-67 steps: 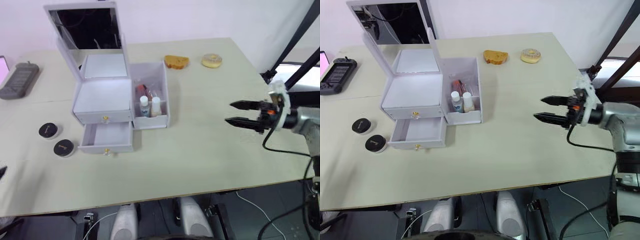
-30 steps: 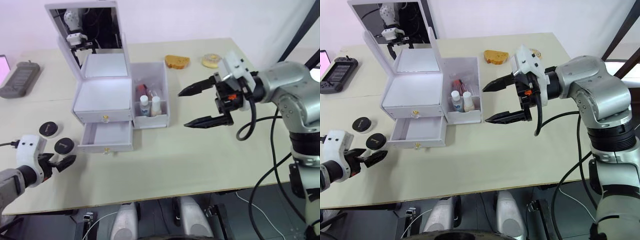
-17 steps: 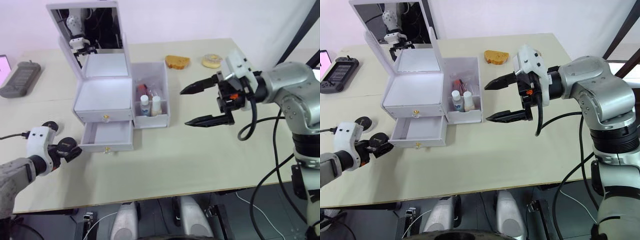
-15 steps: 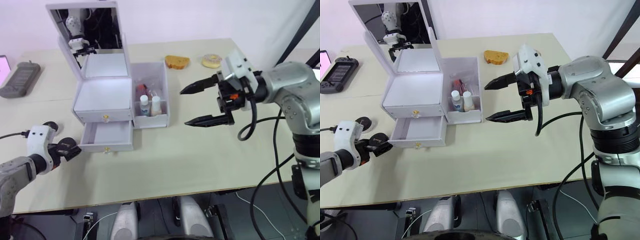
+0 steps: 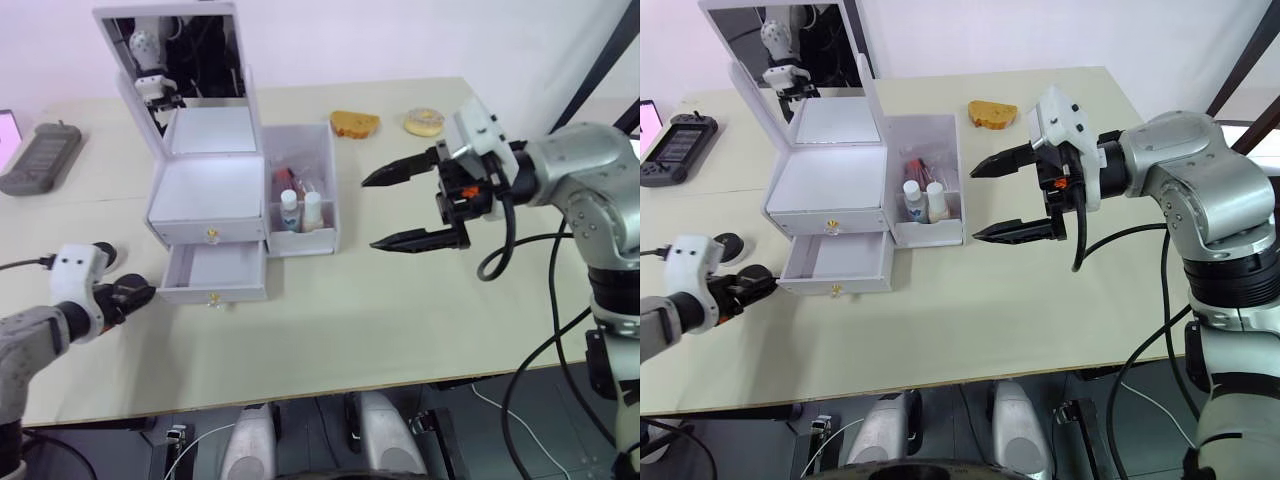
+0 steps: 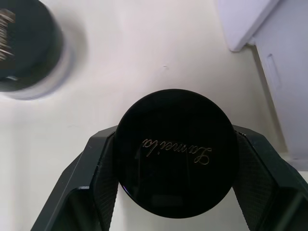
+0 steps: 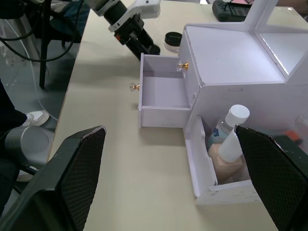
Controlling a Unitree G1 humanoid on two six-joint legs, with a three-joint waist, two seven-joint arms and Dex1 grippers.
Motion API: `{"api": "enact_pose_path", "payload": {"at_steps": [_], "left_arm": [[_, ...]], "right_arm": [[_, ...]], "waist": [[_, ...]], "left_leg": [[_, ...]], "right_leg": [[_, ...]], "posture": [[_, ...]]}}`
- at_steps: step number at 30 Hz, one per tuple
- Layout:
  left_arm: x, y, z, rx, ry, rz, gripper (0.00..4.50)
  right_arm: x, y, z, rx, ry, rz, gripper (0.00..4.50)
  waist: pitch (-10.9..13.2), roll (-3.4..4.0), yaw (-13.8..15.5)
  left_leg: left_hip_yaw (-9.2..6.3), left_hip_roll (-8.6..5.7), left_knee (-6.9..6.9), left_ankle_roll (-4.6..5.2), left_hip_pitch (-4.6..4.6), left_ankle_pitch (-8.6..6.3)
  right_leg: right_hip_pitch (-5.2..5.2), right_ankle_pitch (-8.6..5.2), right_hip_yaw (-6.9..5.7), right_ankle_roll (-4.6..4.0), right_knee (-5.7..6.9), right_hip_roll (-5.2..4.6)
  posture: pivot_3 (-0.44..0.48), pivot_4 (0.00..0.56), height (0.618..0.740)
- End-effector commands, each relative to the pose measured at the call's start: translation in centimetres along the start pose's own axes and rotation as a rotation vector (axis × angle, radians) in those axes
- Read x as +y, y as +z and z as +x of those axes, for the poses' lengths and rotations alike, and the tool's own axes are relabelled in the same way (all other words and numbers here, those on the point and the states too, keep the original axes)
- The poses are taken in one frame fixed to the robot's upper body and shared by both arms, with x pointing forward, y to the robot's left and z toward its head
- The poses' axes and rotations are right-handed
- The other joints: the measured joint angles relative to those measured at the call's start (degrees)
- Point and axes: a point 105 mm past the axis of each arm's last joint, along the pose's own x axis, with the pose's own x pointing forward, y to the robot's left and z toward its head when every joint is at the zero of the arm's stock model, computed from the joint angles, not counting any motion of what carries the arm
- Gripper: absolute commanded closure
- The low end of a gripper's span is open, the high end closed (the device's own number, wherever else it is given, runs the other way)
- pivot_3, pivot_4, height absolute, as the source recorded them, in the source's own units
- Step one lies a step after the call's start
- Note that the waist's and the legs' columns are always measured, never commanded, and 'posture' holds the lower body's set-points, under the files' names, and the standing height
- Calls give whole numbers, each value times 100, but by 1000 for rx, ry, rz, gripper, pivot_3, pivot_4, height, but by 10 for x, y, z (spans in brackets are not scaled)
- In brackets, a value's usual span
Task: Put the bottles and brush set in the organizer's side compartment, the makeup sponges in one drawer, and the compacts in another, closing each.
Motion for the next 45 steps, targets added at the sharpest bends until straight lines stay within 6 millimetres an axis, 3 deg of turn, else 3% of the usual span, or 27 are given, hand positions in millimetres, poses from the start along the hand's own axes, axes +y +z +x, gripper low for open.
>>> {"api": "enact_pose_path", "payload": {"at_steps": [1,5,9,16,27,29,31,40,42,45], "left_arm": [[-13,39,-25,-126,-71,85,1839],[-44,60,-41,-201,-233,123,1839],[-67,57,-44,-151,-317,191,1839],[-84,59,-17,-155,-352,163,1839],[-80,54,-3,-133,-317,161,1839],[-80,55,-3,-137,-317,163,777],[-81,56,-3,-144,-319,164,29],[-84,66,-13,-175,-346,183,29],[-83,69,-22,-185,-363,191,29],[-65,75,-43,-222,-354,165,29]], "right_arm": [[-2,11,-4,-20,-14,-52,0],[-3,12,-1,-30,-7,-57,0],[-3,12,0,-35,-7,-59,0],[-2,12,0,-39,-18,-51,0],[0,12,-2,-31,-37,-39,0],[-1,12,-2,-31,-38,-39,0],[-1,12,-2,-32,-38,-39,0],[-2,12,-1,-36,-31,-40,0],[-1,12,-3,-38,-26,-34,0],[-2,5,-8,-21,-30,-21,0]], "waist": [[0,0,0],[1,1,22],[1,1,8],[1,1,-2],[1,1,2],[1,1,5],[1,1,6],[1,1,11],[2,-1,10],[3,0,-17]], "left_leg": [[0,0,1,0,-1,0],[1,-1,6,-1,-3,0],[0,-1,7,0,-4,0],[-8,0,19,0,-3,0],[-11,0,19,0,-5,0],[-10,0,20,0,-5,0],[-11,0,20,0,-5,0],[-11,0,19,0,-6,0],[-11,0,20,0,-6,0],[-11,1,18,0,-7,0]], "right_leg": [[0,0,0,0,0,0],[1,0,0,0,-2,-2],[2,0,0,1,-1,-2],[8,0,1,1,4,7],[7,0,2,0,3,10],[8,0,2,1,2,9],[8,0,2,1,2,9],[7,0,2,1,2,10],[7,-1,1,2,2,10],[4,-2,2,4,1,10]], "posture": [[0,150,740],[0,150,740],[0,150,740],[0,150,740],[0,150,740],[0,150,740],[0,150,740],[0,150,740],[0,150,740],[0,150,740]]}}
